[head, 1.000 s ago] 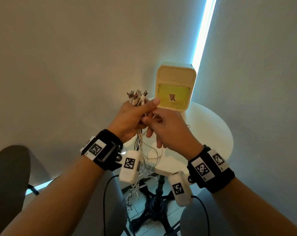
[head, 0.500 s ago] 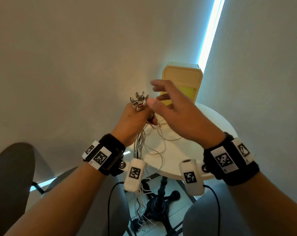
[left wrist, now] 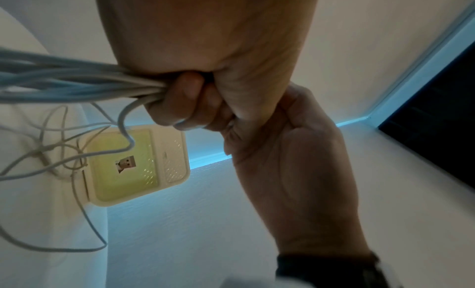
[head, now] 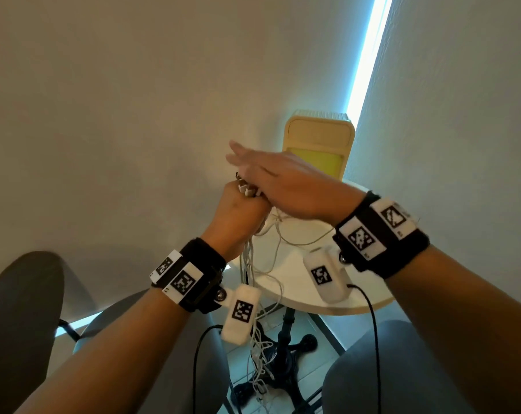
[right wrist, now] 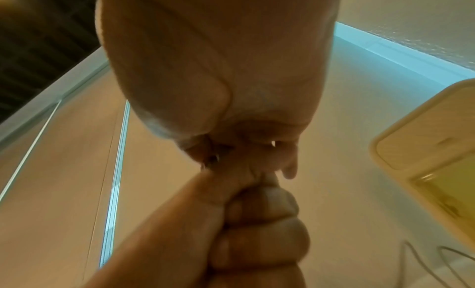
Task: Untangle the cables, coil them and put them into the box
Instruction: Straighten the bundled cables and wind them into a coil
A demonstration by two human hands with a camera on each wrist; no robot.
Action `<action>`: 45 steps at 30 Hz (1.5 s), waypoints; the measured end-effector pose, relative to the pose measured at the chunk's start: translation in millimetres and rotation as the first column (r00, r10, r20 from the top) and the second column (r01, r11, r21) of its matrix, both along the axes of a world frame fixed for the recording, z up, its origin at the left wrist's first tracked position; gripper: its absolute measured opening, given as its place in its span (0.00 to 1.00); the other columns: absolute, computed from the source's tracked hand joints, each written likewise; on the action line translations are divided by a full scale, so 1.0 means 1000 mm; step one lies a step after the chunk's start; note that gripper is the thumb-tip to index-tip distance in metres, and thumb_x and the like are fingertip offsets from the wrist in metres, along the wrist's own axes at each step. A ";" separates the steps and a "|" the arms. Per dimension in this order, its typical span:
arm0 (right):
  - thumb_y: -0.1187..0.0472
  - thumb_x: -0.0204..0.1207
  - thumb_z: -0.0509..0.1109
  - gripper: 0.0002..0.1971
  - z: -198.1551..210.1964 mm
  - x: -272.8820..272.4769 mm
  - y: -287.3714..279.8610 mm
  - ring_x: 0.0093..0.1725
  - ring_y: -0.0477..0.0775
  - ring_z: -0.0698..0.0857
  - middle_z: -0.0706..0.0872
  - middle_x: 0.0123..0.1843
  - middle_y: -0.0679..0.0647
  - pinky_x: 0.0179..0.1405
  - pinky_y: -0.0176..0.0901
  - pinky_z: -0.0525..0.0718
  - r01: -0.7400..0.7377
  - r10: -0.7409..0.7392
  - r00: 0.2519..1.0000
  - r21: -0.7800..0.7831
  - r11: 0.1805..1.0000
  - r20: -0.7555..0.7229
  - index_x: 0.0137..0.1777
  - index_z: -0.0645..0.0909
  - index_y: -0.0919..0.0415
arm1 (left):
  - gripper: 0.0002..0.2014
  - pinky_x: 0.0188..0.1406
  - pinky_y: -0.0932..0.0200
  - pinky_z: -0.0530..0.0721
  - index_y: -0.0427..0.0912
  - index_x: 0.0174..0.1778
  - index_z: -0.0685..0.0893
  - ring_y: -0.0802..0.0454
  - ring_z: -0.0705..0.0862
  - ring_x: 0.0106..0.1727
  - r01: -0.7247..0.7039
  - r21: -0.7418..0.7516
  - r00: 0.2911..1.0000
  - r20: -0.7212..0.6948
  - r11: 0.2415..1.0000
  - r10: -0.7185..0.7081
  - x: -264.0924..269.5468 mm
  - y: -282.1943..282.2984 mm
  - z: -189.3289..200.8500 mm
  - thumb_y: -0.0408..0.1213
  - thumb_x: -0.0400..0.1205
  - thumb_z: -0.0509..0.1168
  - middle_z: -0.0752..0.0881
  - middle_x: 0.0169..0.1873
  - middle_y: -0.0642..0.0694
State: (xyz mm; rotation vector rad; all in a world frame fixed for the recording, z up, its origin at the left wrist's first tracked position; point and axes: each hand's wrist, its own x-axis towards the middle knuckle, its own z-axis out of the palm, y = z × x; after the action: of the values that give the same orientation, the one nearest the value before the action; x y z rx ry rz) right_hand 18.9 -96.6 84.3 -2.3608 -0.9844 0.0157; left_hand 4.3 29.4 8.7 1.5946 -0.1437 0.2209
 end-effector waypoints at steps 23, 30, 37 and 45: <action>0.30 0.83 0.59 0.36 -0.062 -0.004 0.000 0.56 0.69 0.93 0.92 0.58 0.65 0.64 0.67 0.90 0.122 0.289 0.765 0.570 0.812 -0.576 0.71 0.80 0.64 | 0.18 0.23 0.60 0.71 0.42 0.31 0.75 0.53 0.68 0.22 -0.025 -0.363 0.994 -0.111 0.931 -0.017 0.002 0.010 0.018 0.35 0.86 0.71 0.68 0.23 0.45; 0.35 0.91 0.54 0.30 -0.084 -0.010 -0.001 0.29 0.52 0.76 0.77 0.31 0.54 0.35 0.48 0.81 0.120 0.176 0.808 0.450 0.885 -0.562 0.48 0.82 0.61 | 0.21 0.20 0.59 0.70 0.45 0.31 0.74 0.52 0.70 0.23 -0.085 -0.309 0.995 -0.078 0.947 0.064 0.002 0.016 0.020 0.40 0.86 0.75 0.71 0.26 0.45; 0.39 0.92 0.53 0.27 -0.094 -0.011 0.001 0.27 0.47 0.64 0.67 0.29 0.49 0.28 0.43 0.66 0.177 0.192 0.811 0.544 0.820 -0.553 0.47 0.78 0.62 | 0.14 0.27 0.55 0.80 0.43 0.35 0.84 0.50 0.82 0.32 -0.085 -0.285 0.996 -0.005 0.955 0.087 0.001 0.016 0.019 0.39 0.85 0.77 0.84 0.32 0.44; 0.49 0.94 0.59 0.19 -0.094 -0.009 -0.007 0.27 0.44 0.66 0.69 0.28 0.45 0.27 0.39 0.68 0.184 0.138 0.878 0.589 0.787 -0.459 0.46 0.78 0.60 | 0.09 0.71 0.42 0.85 0.39 0.54 0.89 0.41 0.91 0.65 0.163 -0.291 0.986 0.008 0.943 -0.168 0.001 0.020 0.012 0.41 0.83 0.73 0.92 0.62 0.33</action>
State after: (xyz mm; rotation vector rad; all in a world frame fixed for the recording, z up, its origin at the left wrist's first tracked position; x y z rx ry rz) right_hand 10.1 -103.8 -10.1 -1.6319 -0.5840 0.2277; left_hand 5.3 49.0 20.7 1.2826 -0.2213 0.0917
